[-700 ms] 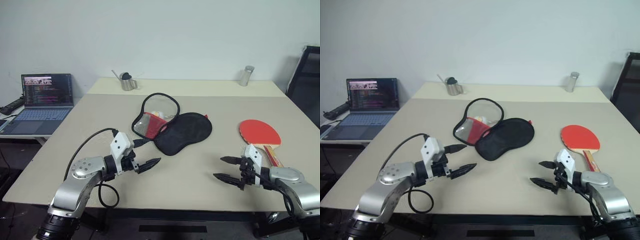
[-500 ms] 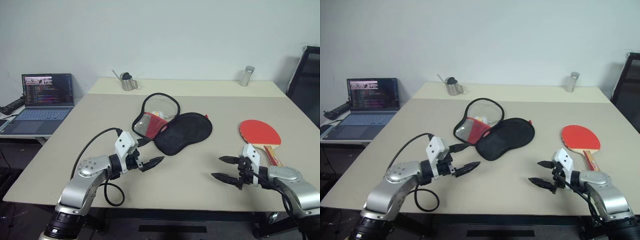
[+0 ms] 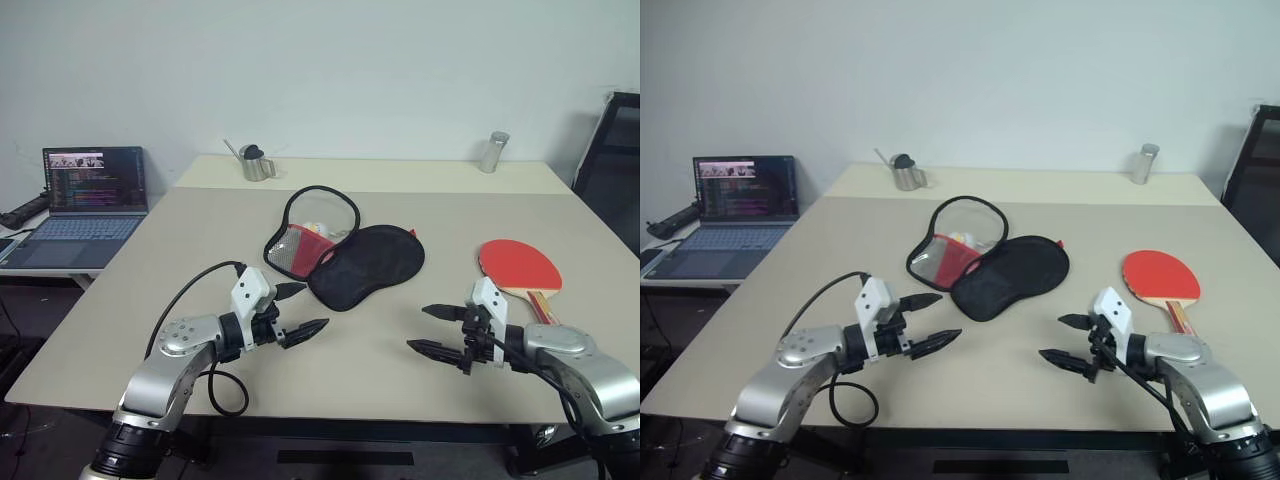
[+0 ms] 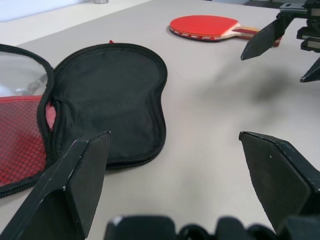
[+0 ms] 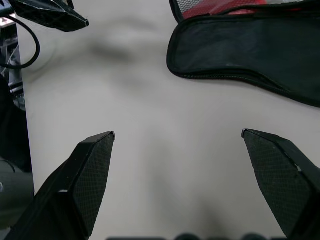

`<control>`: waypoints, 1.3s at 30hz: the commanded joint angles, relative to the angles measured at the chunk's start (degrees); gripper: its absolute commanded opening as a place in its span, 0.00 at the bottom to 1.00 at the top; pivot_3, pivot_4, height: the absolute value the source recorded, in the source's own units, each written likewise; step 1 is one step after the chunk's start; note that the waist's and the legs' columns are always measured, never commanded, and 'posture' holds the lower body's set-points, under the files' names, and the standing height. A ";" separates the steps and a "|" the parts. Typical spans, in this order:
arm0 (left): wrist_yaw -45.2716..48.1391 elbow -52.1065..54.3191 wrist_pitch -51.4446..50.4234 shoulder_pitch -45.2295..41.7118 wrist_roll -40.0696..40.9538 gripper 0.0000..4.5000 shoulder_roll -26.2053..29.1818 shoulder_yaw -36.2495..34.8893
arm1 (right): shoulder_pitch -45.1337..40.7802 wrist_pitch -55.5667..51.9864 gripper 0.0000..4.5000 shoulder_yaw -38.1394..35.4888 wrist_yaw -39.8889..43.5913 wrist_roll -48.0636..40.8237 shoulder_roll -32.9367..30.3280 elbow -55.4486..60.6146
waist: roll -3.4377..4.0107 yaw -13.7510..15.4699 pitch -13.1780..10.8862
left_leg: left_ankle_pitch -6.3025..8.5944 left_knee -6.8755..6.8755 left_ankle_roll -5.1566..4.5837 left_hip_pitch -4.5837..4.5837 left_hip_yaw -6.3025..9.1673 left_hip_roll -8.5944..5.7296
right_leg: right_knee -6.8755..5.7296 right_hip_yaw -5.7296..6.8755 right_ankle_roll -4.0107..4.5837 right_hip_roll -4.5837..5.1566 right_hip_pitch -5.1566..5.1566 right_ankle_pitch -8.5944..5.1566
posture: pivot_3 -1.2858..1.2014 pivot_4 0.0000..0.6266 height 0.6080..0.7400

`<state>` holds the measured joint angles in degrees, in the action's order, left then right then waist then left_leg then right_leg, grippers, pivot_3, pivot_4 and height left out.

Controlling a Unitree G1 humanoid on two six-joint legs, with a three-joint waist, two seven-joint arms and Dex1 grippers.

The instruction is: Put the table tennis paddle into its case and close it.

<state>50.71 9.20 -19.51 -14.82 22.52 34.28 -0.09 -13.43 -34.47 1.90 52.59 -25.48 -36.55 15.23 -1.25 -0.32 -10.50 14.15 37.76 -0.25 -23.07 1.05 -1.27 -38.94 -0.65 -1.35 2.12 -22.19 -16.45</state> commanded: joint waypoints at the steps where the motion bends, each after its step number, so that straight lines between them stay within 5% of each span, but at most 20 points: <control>1: 0.39 2.97 1.09 1.63 1.52 1.00 1.74 -4.15 | 0.28 0.51 1.00 2.64 -1.27 -0.28 2.63 3.16 | 0.00 -0.02 0.00 | 0.00 -0.01 0.00 0.00 0.00 0.01 | 0.00 0.00 0.00 0.00 -0.01 0.00 | 0.52 0.24 1.00; 29: 2.36 0.03 2.64 -3.22 0.69 1.00 -0.95 -0.29 | 1.75 2.65 1.00 4.72 -3.42 0.01 4.03 5.05 | -0.04 0.29 -0.02 | 0.00 0.06 0.00 -0.05 0.09 -0.03 | 0.05 0.10 -0.01 0.04 0.03 0.00 | 0.52 0.24 1.00; 39: 4.64 -9.01 4.61 -12.87 0.17 1.00 0.36 -1.81 | -6.18 -3.91 1.00 0.48 -11.34 -2.87 8.86 2.07 | -0.04 0.24 -0.02 | 0.00 0.07 0.01 -0.04 0.09 -0.04 | -0.01 0.10 0.00 0.02 0.02 0.01 | 0.52 0.24 1.00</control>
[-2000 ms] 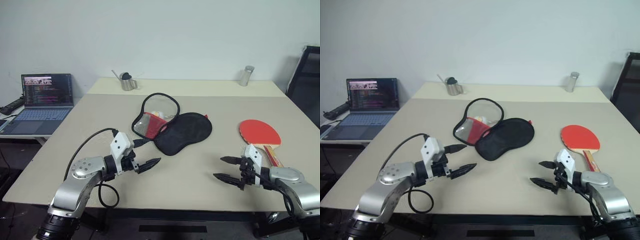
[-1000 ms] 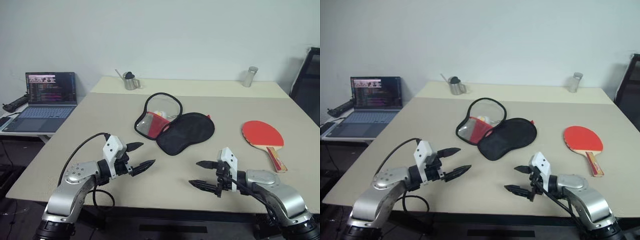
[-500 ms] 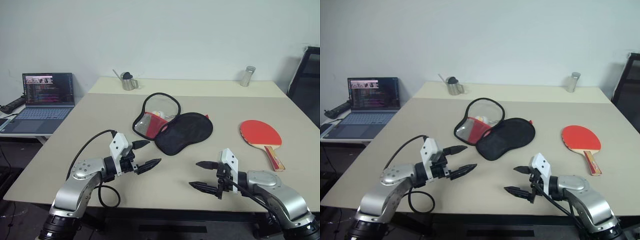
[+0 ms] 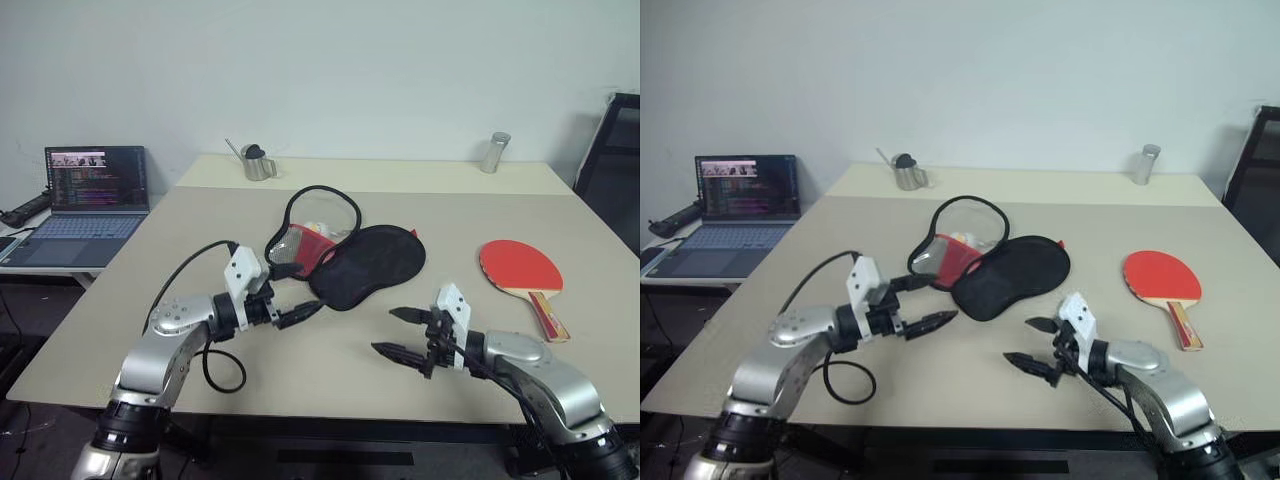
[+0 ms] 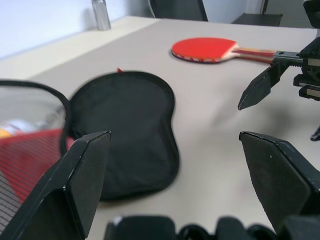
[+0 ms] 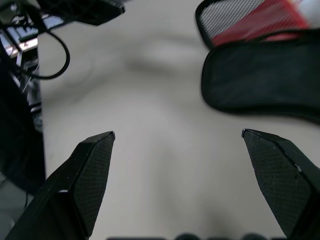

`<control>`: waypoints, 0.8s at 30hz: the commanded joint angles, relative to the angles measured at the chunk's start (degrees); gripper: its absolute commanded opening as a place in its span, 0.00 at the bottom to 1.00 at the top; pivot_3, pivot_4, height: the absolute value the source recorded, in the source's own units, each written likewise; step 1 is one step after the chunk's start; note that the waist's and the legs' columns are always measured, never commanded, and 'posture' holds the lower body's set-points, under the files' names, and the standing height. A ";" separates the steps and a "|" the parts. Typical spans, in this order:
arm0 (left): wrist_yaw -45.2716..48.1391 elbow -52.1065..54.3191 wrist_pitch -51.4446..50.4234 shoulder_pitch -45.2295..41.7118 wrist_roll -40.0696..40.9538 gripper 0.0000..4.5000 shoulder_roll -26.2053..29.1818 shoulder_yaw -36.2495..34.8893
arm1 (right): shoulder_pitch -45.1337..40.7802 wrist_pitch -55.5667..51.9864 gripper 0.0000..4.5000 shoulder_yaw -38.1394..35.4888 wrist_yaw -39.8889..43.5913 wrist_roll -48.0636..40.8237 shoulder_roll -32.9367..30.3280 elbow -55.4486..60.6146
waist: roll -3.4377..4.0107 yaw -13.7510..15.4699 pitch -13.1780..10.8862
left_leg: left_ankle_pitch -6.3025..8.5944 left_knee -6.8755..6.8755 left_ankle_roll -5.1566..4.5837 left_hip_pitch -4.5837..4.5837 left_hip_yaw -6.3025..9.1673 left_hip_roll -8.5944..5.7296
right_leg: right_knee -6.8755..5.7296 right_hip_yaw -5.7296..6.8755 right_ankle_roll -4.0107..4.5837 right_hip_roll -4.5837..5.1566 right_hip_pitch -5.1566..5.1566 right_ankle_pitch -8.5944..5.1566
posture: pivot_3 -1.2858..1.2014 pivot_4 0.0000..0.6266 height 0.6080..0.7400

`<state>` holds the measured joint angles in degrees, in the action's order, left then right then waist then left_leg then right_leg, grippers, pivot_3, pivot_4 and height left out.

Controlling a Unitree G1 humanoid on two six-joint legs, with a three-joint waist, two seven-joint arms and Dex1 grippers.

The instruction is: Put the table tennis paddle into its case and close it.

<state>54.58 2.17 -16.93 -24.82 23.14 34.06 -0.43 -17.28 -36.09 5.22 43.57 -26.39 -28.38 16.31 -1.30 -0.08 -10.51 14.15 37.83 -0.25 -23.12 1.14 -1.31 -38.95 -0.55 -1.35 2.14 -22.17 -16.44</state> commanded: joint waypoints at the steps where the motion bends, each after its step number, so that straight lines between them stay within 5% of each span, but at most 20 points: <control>1: 0.92 -3.10 2.57 -3.97 -0.66 1.00 0.47 -1.40 | -3.14 -3.39 1.00 -3.15 -3.19 -1.96 0.80 1.08 | 0.00 0.00 0.00 | 0.00 0.00 0.00 0.00 0.00 0.00 | 0.00 0.00 0.00 0.00 0.00 0.00 | 0.52 0.24 1.00; 11: 5.69 -13.04 3.44 -12.22 -0.52 1.00 3.75 -3.09 | -12.75 -27.46 1.00 -8.10 -20.65 -3.52 9.41 -5.16 | 0.00 -0.37 0.00 | 0.00 -0.04 0.00 -0.08 0.03 -0.01 | -0.03 0.02 0.01 0.00 -0.11 0.00 | 0.52 0.24 1.00; 24: 11.89 -19.99 3.23 -15.69 -0.56 1.00 7.84 -4.56 | -18.36 -26.48 1.00 -7.83 -30.84 1.64 20.40 -17.05 | 0.00 -0.89 0.00 | 0.00 -0.03 0.00 -0.16 0.05 -0.05 | -0.03 0.03 0.01 0.00 -0.17 0.01 | 0.52 0.24 1.00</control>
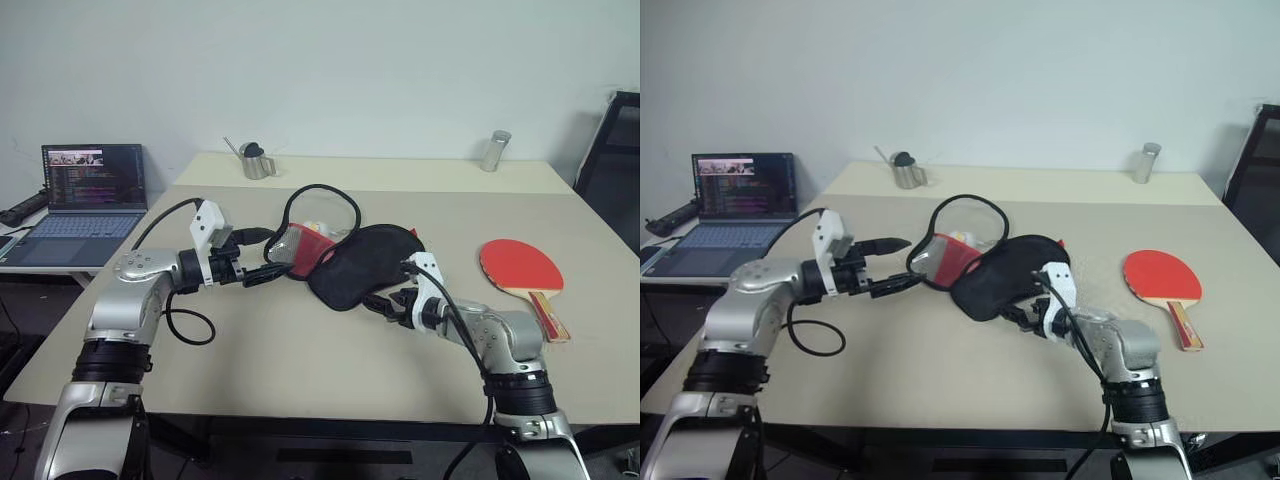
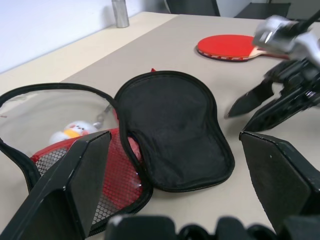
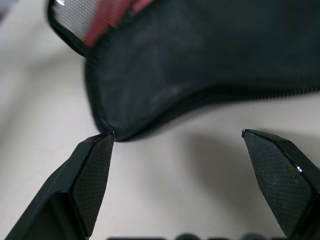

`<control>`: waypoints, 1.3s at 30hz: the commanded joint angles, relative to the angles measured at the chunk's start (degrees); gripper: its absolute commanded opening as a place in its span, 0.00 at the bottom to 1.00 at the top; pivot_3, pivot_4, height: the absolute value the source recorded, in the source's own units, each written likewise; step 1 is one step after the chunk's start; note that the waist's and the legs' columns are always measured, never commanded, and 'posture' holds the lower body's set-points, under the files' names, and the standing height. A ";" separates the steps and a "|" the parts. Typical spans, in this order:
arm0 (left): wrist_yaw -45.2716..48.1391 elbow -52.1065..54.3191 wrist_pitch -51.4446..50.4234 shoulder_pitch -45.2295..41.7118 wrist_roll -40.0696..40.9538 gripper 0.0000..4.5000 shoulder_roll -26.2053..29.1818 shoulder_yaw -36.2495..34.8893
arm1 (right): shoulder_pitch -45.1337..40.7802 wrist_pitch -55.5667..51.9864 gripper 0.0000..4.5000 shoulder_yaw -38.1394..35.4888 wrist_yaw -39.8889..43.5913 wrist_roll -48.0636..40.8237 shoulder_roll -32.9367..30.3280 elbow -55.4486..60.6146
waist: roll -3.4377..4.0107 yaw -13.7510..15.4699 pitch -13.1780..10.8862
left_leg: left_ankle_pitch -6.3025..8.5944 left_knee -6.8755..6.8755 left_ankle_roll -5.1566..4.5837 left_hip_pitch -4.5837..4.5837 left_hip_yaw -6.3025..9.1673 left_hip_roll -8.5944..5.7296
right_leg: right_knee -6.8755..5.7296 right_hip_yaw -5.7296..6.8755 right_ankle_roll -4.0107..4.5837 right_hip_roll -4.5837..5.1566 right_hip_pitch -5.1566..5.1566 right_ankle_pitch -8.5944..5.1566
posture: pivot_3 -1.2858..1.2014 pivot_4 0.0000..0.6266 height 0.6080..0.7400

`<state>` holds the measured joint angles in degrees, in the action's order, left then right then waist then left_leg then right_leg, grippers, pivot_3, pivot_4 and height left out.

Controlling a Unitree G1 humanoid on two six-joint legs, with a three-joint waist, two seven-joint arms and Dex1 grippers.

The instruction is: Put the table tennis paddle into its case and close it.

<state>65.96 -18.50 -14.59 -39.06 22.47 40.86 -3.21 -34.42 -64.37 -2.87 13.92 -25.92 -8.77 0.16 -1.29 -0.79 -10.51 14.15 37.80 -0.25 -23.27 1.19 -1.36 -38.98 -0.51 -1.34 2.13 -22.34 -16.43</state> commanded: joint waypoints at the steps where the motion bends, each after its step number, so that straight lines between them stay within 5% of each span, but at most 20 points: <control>1: 0.47 0.76 0.90 -1.36 0.12 1.00 1.07 -1.83 | -1.46 2.08 1.00 -0.02 -1.42 1.16 1.40 -1.40 | 0.00 -0.30 0.00 | 0.00 0.00 0.00 0.00 0.00 0.00 | -0.01 0.00 0.00 0.00 0.00 0.00 | 0.52 0.24 1.00; 22: -0.74 1.78 0.65 0.18 0.01 1.00 1.39 -3.04 | -10.82 10.43 1.00 -0.40 -3.00 2.39 13.22 -14.52 | 0.00 -1.51 0.00 | 0.00 -0.05 0.00 0.01 -0.01 0.02 | -0.08 -0.05 0.00 -0.03 -0.09 0.00 | 0.52 0.24 1.00; 25: -0.86 2.11 0.66 0.50 0.00 1.00 1.40 -3.03 | -10.12 10.49 0.87 -0.24 -3.22 2.60 13.95 -13.85 | 0.00 -1.50 0.00 | 0.00 -0.05 0.01 -0.01 -0.01 0.02 | -0.06 -0.06 0.00 -0.03 -0.10 0.00 | 0.52 0.24 1.00; 31: -1.09 3.51 0.63 1.77 -0.01 1.00 1.30 -2.89 | -10.15 9.19 0.42 -3.55 -4.69 1.61 12.56 -13.41 | 0.00 -1.42 0.00 | 0.00 -0.05 0.01 -0.01 -0.01 0.02 | -0.06 -0.06 0.00 -0.02 -0.10 0.00 | 0.52 0.24 1.00; 35: -1.99 7.81 -1.17 3.57 1.22 1.00 0.20 -2.45 | -7.68 2.83 0.34 -6.42 -3.22 -0.74 7.45 -8.90 | 0.01 -1.08 0.00 | 0.00 -0.05 0.01 -0.06 -0.01 0.02 | -0.04 -0.05 0.00 0.00 -0.12 0.01 | 0.52 0.24 1.00; 39: -3.17 13.02 -3.84 6.13 2.83 1.00 -0.86 -2.43 | -4.13 -4.27 0.04 -7.27 -1.48 -3.17 2.41 -3.96 | 0.00 -0.97 0.00 | 0.01 -0.05 0.00 -0.13 0.00 0.01 | 0.01 -0.04 0.00 0.03 -0.14 0.00 | 0.52 0.24 1.00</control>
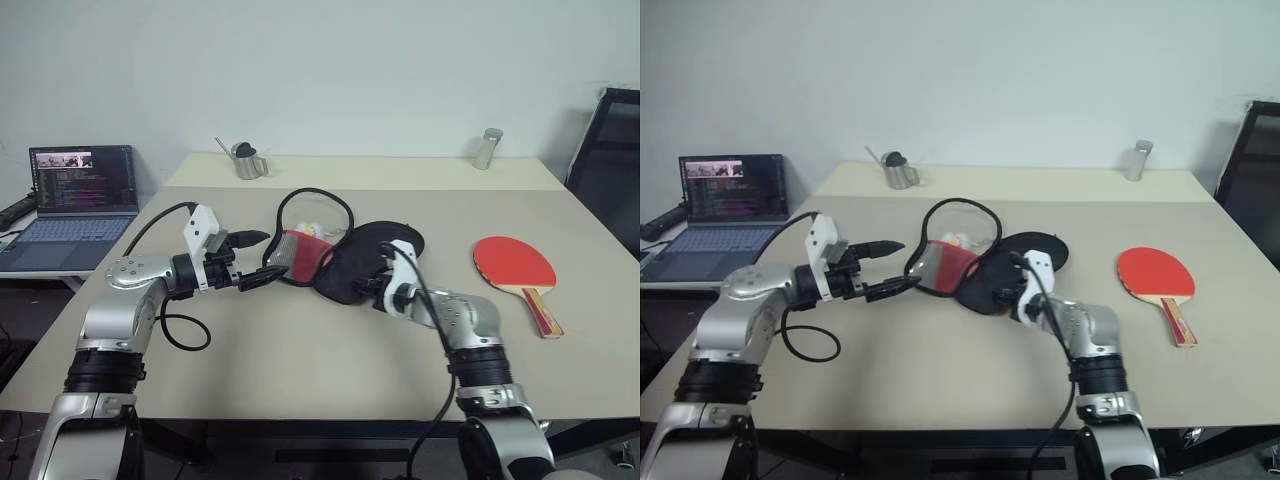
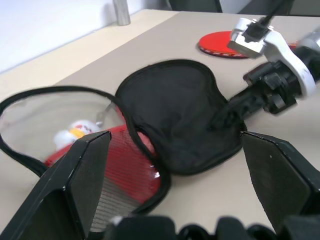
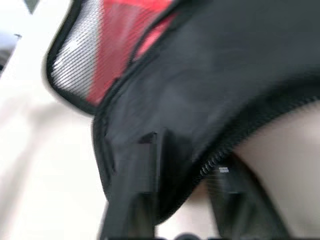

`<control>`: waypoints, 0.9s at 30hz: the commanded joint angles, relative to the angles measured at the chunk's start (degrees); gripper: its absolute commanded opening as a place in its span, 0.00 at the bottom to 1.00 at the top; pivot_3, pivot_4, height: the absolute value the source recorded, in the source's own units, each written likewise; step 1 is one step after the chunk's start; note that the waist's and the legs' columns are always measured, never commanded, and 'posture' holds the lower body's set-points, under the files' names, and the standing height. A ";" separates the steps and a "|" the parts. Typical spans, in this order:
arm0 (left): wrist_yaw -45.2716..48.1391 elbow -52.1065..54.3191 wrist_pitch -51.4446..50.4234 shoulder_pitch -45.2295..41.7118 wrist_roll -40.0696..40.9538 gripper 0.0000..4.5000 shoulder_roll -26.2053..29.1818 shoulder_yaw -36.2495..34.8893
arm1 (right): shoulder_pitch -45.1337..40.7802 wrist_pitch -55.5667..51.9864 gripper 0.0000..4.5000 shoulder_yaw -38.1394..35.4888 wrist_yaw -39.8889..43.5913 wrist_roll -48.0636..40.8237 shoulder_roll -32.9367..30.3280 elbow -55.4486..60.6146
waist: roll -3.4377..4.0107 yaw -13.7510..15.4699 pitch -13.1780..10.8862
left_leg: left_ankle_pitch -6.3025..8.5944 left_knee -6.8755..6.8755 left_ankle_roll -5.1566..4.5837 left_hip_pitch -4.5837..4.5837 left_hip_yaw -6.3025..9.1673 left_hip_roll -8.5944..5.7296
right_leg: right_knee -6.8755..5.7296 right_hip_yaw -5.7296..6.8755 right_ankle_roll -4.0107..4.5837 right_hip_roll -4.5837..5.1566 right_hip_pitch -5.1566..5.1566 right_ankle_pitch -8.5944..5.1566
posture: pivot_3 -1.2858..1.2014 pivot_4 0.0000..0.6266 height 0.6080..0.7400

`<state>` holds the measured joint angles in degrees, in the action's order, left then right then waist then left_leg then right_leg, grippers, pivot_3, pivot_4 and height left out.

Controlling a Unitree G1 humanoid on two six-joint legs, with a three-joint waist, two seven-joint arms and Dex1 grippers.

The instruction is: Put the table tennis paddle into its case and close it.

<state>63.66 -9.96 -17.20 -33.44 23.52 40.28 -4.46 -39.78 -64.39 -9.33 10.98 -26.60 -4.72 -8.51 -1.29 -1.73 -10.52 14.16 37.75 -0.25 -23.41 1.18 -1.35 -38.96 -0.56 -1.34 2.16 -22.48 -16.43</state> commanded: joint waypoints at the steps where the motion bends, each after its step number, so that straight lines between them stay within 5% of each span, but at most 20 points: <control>1: -1.14 5.27 -1.64 1.05 1.96 1.00 -0.46 -1.18 | 2.23 -6.07 0.01 -0.56 2.22 -3.00 -3.00 6.10 | 0.00 -0.06 0.00 | 0.00 0.00 0.00 -0.01 0.00 0.00 | -0.01 0.00 0.00 0.00 -0.02 0.00 | 0.52 0.24 1.00; 9: -1.42 6.82 -2.64 2.34 1.59 1.00 -1.16 -0.27 | 4.52 -12.02 0.01 2.13 7.74 -4.48 -11.67 9.46 | 0.00 -0.12 0.00 | 0.00 0.01 -0.01 -0.01 0.00 0.00 | -0.03 0.00 0.00 -0.02 -0.04 0.00 | 0.52 0.24 1.00; 27: -1.72 6.43 -2.06 1.07 0.78 1.00 -2.29 1.50 | -7.23 2.46 0.01 11.14 19.81 4.85 -22.42 -10.11 | 0.00 -0.08 0.00 | 0.00 0.04 -0.01 -0.03 -0.02 0.00 | -0.02 0.02 0.00 -0.03 -0.02 0.00 | 0.52 0.24 1.00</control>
<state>61.96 -5.01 -19.92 -31.40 24.32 37.94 -2.61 -45.29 -64.37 1.64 29.71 -23.15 -25.79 -18.27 -1.29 -1.81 -10.52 14.16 37.79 -0.25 -23.44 1.16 -1.35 -38.97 -0.54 -1.34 2.13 -22.50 -16.43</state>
